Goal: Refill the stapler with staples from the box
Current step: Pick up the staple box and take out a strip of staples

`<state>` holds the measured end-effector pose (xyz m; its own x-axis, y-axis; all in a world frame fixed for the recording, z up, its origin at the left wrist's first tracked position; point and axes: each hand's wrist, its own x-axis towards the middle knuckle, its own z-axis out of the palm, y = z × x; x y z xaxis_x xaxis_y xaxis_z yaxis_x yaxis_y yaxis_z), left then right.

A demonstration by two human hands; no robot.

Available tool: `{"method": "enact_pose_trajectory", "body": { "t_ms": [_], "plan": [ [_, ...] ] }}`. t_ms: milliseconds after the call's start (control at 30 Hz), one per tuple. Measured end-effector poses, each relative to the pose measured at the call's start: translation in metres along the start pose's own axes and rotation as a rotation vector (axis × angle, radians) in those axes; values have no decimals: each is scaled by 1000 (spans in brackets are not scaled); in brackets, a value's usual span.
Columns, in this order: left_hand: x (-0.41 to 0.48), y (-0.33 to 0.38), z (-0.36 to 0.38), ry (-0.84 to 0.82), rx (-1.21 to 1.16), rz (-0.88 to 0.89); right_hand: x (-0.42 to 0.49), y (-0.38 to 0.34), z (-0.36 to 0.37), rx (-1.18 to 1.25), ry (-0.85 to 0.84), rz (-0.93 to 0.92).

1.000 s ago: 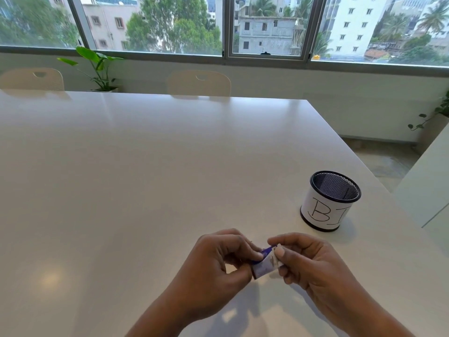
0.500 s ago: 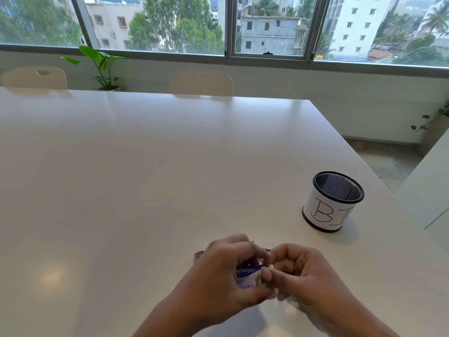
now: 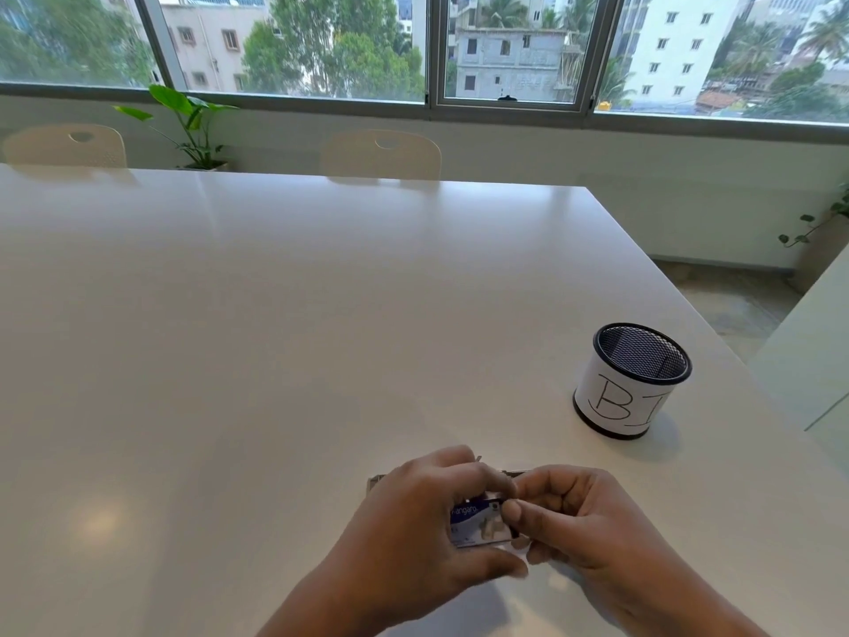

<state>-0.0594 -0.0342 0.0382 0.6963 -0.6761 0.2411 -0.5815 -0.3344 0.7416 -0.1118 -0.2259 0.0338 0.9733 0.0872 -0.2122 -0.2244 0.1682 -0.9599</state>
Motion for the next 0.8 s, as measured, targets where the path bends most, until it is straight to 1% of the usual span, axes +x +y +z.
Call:
{"method": "enact_pose_trajectory", "body": {
  "t_ms": [200,433,800],
  "plan": [
    [-1,-1,1,87,29,4,0,0,0,-17,23,8],
    [0,-2,4,87,44,-11,1,-1,1,-75,164,-32],
    [1,-2,5,83,77,-24,-2,-8,6,-195,285,-52]
  ]
}}
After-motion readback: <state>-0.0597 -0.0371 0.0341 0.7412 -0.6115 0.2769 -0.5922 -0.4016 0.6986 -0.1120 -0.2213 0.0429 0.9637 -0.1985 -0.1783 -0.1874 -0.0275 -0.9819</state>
